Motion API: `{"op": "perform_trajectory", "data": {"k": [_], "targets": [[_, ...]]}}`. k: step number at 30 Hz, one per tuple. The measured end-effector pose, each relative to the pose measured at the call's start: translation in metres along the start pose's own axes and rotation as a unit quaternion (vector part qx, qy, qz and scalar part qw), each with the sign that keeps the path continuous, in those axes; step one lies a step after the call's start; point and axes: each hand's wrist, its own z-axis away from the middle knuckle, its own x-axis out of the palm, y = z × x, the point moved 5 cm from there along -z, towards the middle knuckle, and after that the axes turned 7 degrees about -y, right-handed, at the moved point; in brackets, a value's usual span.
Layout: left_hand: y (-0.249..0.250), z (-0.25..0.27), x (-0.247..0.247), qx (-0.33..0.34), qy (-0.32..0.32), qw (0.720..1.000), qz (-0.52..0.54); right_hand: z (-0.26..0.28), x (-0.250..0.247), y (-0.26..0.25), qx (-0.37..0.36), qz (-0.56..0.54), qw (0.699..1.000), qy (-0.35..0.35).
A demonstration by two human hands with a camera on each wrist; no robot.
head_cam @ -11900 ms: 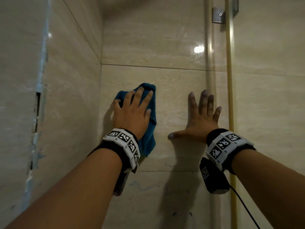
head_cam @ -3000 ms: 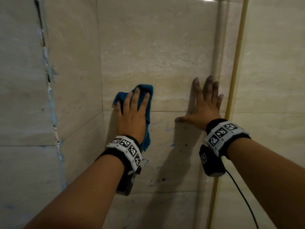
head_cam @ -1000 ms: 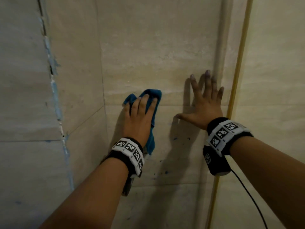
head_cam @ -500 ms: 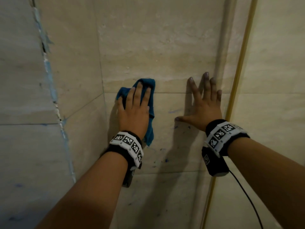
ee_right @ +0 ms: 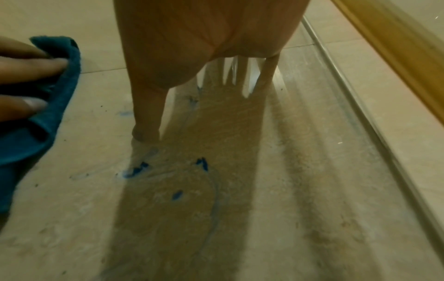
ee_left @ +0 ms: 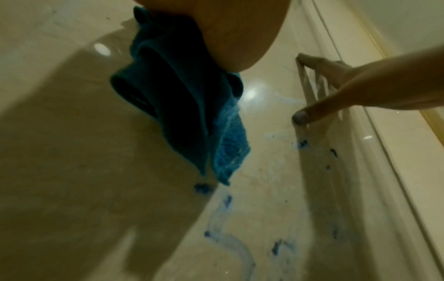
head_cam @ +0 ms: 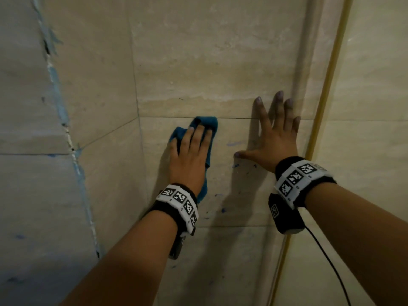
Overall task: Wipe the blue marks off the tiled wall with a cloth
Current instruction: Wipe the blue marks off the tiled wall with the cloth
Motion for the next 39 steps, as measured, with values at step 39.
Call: {"op": "perform_trajectory", "data": {"k": [39], "targets": [[0.024,-0.016,-0.03,0.059,-0.026,0.998,0.025,0.001,0.002,-0.004,0.01,-0.009,1.0,-0.024]]}}
